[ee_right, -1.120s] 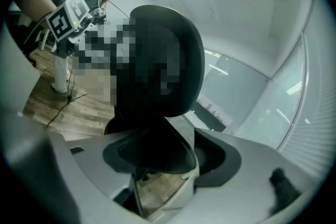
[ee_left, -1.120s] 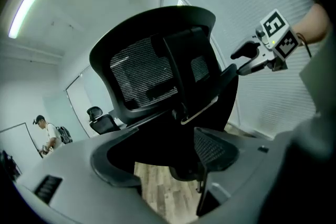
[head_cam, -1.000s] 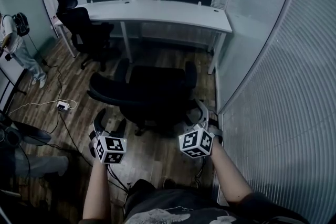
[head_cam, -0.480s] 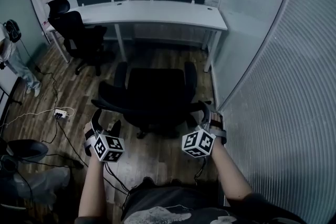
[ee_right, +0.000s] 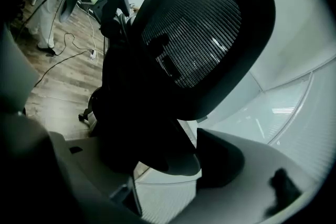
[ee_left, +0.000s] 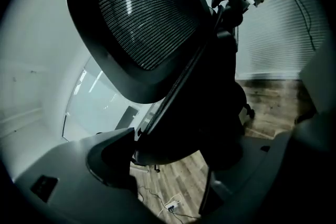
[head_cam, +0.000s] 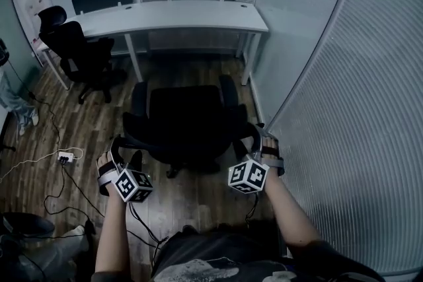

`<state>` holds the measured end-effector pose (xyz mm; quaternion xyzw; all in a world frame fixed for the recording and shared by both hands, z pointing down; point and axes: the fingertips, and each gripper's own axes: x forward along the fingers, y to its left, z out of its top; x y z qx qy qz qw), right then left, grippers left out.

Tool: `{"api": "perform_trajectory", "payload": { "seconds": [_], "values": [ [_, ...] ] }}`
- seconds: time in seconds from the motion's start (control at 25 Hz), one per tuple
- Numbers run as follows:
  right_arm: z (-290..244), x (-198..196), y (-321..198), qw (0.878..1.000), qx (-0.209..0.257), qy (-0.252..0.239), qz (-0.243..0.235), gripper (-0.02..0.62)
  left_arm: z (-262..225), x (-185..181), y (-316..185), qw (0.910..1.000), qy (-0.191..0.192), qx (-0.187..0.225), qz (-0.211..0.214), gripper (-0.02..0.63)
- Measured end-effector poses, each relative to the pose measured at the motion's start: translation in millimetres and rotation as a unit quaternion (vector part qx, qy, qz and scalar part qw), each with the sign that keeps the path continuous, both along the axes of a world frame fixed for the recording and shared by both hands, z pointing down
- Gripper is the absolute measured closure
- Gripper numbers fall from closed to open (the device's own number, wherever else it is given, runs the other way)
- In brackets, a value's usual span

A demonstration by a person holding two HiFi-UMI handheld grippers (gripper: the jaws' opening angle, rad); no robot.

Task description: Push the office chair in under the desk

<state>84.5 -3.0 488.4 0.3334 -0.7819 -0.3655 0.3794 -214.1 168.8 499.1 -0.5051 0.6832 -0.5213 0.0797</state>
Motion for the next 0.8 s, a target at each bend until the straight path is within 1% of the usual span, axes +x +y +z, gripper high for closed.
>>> {"api": "perform_trajectory", "payload": {
  "seconds": [0.08, 0.2, 0.28, 0.36, 0.4, 0.44, 0.56, 0.8],
  "values": [
    [2, -1, -1, 1.000, 0.006, 0.014, 0.007, 0.307, 0, -5, -3, 0.9999, -0.011, -0.003, 0.009, 0.241],
    [4, -4, -3, 0.999, 0.024, 0.033, 0.017, 0.307, 2, -12, -9, 0.9996, -0.012, -0.015, 0.019, 0.241],
    [-1, -6, -5, 0.999, 0.036, 0.029, 0.023, 0.307, 2, -16, -13, 0.9996, -0.002, -0.019, 0.023, 0.241],
    [-6, -8, -8, 0.999, 0.043, 0.018, 0.028, 0.308, -1, -20, -18, 0.9995, 0.005, -0.012, 0.027, 0.244],
    [-7, -9, -9, 0.998, 0.043, 0.016, 0.030, 0.308, -4, -22, -20, 0.9995, 0.003, -0.009, 0.030, 0.290],
    [-8, -10, -10, 0.998, 0.042, 0.016, 0.032, 0.308, -6, -24, -21, 0.9994, 0.000, -0.010, 0.033, 0.321],
    [-6, -9, -12, 0.998, 0.040, 0.022, 0.037, 0.312, -4, -24, -23, 0.9987, -0.007, -0.020, 0.046, 0.333],
    [-1, -11, -20, 0.998, 0.033, 0.033, 0.049, 0.319, 0, -29, -34, 0.9976, -0.021, -0.021, 0.063, 0.339]
  ]
}}
